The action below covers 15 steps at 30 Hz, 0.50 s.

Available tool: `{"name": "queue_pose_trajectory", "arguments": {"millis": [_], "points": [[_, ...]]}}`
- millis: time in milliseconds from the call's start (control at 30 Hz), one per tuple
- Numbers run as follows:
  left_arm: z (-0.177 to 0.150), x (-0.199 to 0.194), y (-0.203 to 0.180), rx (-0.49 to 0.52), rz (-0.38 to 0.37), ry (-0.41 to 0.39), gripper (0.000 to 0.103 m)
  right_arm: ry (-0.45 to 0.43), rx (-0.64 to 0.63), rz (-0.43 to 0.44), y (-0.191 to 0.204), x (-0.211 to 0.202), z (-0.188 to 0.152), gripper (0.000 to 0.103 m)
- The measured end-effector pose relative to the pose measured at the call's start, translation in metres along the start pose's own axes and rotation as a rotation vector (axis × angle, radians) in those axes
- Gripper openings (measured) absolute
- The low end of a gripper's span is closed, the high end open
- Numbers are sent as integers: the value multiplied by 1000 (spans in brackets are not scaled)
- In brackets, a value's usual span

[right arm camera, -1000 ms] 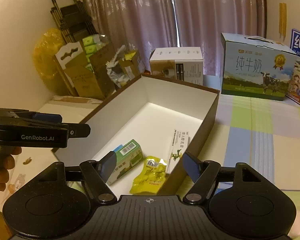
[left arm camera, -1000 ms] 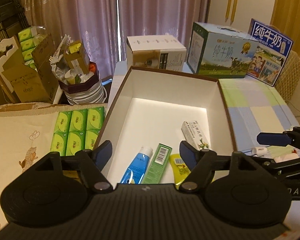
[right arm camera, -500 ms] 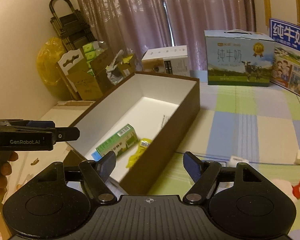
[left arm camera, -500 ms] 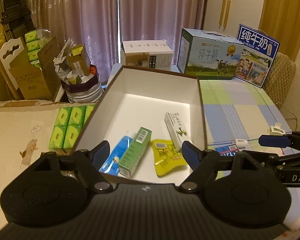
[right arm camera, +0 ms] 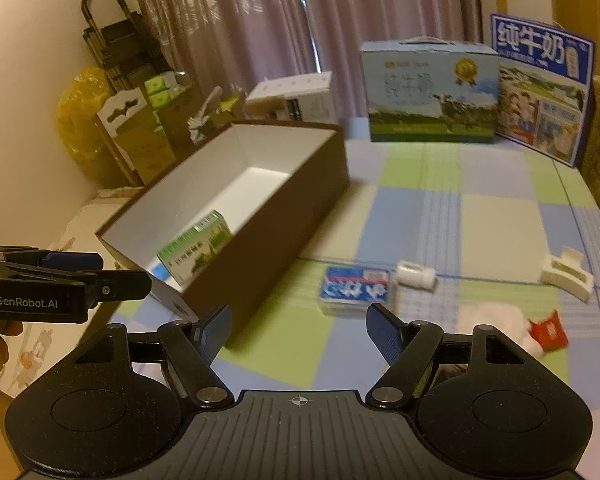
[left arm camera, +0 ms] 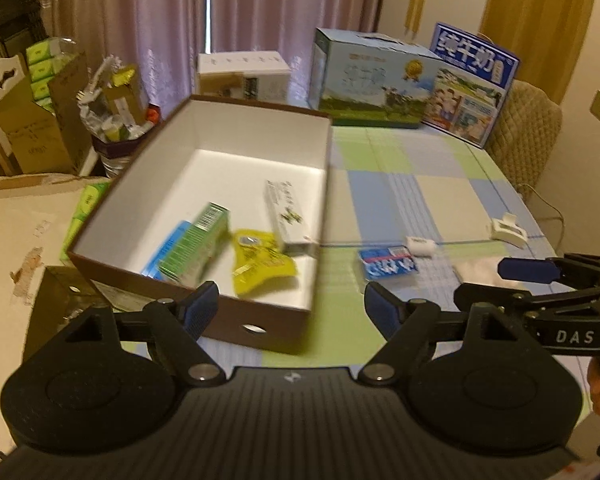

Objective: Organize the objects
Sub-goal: 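Move both tools back over the items on the tablecloth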

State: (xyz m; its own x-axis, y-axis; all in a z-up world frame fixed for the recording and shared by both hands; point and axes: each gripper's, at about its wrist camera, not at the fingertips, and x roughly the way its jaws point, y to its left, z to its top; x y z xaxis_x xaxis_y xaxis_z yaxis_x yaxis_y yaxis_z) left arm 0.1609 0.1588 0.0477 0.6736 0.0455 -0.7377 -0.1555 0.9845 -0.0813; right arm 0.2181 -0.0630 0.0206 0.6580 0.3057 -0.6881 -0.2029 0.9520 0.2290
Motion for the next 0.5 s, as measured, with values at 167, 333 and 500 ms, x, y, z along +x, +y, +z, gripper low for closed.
{"name": "queue_pose_trajectory", "arguments": {"millis": [167, 333, 500], "points": [[-8, 6, -24, 11, -30, 31, 77, 31, 18, -23, -21, -9, -14, 71], [-14, 12, -42, 22, -50, 55, 77, 58, 45, -44, -42, -18, -26, 71], [-19, 22, -64, 45, -80, 84, 77, 78, 72, -73, -64, -26, -38, 71]]}}
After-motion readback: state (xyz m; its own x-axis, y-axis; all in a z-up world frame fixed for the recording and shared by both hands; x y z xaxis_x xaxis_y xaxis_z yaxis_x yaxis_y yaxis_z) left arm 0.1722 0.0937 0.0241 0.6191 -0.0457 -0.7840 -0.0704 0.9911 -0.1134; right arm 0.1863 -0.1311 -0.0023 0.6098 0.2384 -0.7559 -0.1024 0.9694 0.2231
